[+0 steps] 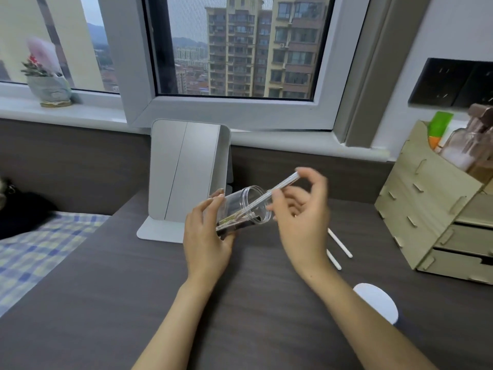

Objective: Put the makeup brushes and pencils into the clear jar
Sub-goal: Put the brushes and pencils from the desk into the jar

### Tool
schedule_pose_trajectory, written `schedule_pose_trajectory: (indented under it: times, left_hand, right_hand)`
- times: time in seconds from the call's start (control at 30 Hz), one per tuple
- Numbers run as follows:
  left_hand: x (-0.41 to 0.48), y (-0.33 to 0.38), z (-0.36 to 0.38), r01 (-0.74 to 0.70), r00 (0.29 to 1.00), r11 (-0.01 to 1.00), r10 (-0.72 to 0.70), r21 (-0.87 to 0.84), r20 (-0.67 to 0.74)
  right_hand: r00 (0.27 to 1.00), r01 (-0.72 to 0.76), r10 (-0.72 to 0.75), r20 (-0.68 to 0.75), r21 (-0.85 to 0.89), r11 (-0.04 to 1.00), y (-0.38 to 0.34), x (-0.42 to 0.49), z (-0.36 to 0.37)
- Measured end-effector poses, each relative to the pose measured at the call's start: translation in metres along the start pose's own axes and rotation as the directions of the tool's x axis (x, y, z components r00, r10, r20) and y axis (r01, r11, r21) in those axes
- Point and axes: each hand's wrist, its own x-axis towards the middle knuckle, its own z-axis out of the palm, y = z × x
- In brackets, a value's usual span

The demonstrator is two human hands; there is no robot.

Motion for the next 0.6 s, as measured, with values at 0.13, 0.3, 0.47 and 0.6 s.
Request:
schedule_pose_trajectory:
  times: [0.13, 0.3, 0.47, 0.6]
  left_hand:
    - [0.0, 0.0, -0.001, -0.038, 0.999, 0.999, 0.039, -0.014, 0.033]
    - [0.0, 0.001, -0.002, -0.035, 0.999, 0.999, 0.036, -0.018, 0.039]
    - [0.0, 0.0, -0.001, -0.029, 0.999, 0.999, 0.029, -0.015, 0.017]
    - [0.0, -0.003, -0.001, 0.001, 1.0, 1.0, -0.001, -0.012, -0.005]
  right_hand:
    - [0.999, 0.028, -0.023, 0.028, -0.215, 0.976, 0.018, -0.011, 0.004]
    - [0.975, 0.223, -0.206, 0.088, -0.472, 0.853, 0.031, -0.012, 0.001]
    - [0.97, 0.242, -0.194, 0.146, -0.505, 0.829, 0.037, -0.007, -0.007]
    - [0.99, -0.132, 0.09, -0.107, -0.494, 0.859, 0.06, 0.025, -0.016]
